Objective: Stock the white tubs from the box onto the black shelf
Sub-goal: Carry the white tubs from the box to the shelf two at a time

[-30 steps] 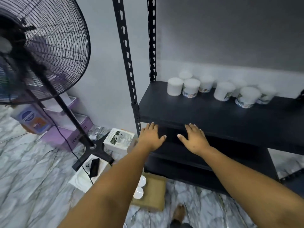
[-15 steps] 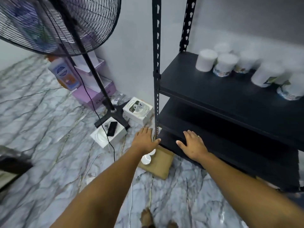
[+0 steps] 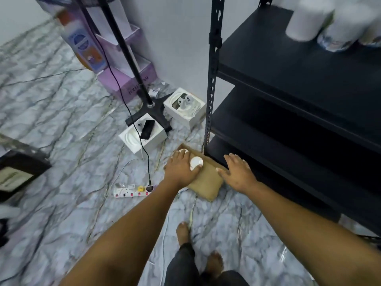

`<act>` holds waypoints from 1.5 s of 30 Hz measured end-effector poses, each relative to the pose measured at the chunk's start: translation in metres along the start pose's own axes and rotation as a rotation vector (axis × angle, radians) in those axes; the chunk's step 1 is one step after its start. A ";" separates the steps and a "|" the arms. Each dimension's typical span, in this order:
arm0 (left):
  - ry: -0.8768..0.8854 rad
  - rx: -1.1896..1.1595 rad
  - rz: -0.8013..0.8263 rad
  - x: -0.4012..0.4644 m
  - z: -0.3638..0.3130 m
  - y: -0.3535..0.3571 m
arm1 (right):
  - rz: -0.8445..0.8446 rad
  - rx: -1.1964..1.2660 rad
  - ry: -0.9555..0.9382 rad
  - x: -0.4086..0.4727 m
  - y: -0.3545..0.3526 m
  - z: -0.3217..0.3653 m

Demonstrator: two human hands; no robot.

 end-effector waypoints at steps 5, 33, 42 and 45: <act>-0.002 -0.045 -0.042 0.069 0.052 0.067 | 0.022 0.006 -0.028 0.095 0.073 -0.016; 0.009 0.036 0.068 0.358 0.242 0.387 | 0.022 -0.155 -0.232 0.497 0.337 -0.125; 0.016 -0.074 0.093 0.381 0.245 0.398 | -0.157 -0.001 -0.250 0.517 0.345 -0.140; 0.064 -0.118 0.061 0.384 0.237 0.392 | -0.187 0.020 -0.230 0.507 0.349 -0.159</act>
Point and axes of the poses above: each hand's wrist, its own x-axis towards the middle knuckle, its own y-axis out of the palm, z = x × y, the point moved 5 cm from there along x, towards the middle knuckle, and after that the axes turned 13 degrees about z, right-handed, at the moved point
